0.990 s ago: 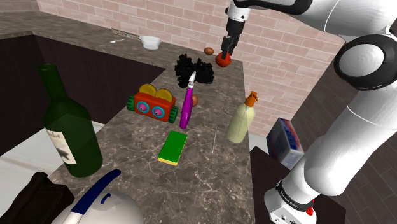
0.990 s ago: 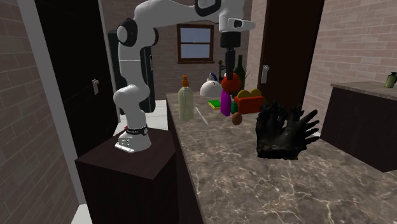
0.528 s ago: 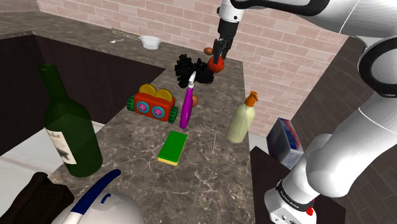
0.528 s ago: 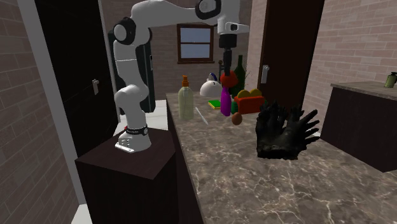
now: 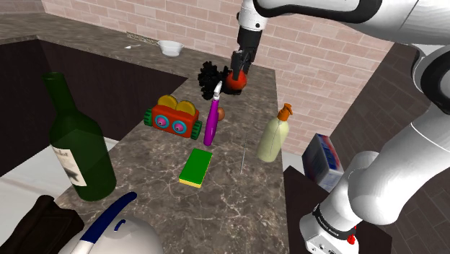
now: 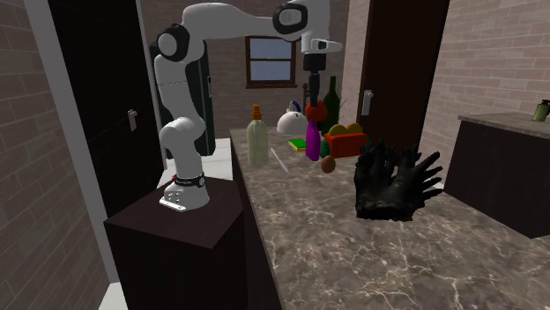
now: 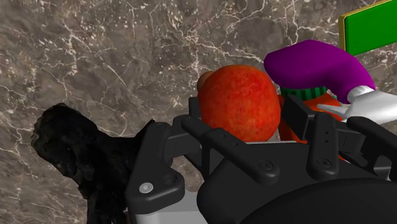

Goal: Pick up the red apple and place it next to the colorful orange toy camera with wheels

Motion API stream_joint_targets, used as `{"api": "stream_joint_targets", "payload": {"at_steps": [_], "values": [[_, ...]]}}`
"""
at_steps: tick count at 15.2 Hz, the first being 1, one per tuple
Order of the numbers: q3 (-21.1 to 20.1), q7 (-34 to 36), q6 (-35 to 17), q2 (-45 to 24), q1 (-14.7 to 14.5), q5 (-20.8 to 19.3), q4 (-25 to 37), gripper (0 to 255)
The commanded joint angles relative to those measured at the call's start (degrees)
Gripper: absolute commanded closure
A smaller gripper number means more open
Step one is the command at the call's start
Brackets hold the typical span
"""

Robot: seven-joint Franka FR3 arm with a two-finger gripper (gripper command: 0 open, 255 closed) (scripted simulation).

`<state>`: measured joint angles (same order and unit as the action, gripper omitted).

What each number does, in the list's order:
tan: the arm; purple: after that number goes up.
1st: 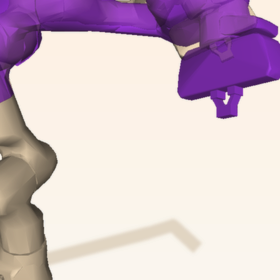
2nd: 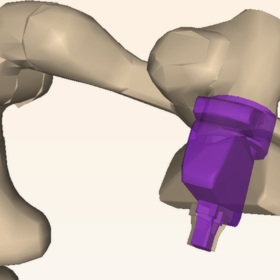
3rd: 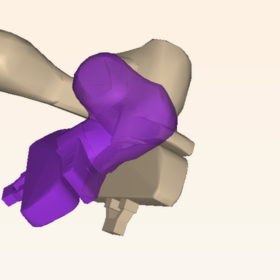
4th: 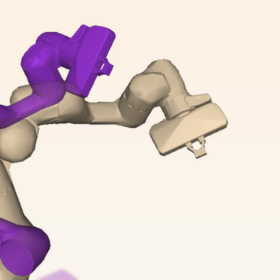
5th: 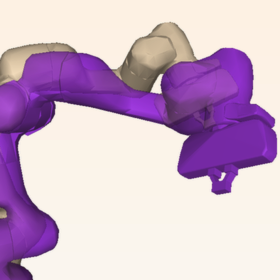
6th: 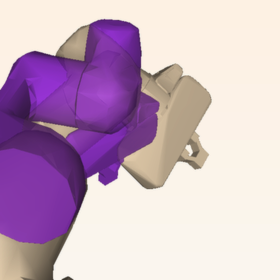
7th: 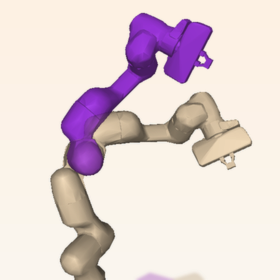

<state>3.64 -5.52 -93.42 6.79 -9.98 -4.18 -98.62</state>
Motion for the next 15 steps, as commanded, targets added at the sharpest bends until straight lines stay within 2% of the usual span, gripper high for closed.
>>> {"api": "stream_joint_targets", "payload": {"at_steps": [1,15], "values": [[0.0,0.2,-1.4,0.2,0.0,0.0,-1.6,255],[0.1,0.8,-12.3,1.0,0.1,-0.2,-13.3,255]]}}
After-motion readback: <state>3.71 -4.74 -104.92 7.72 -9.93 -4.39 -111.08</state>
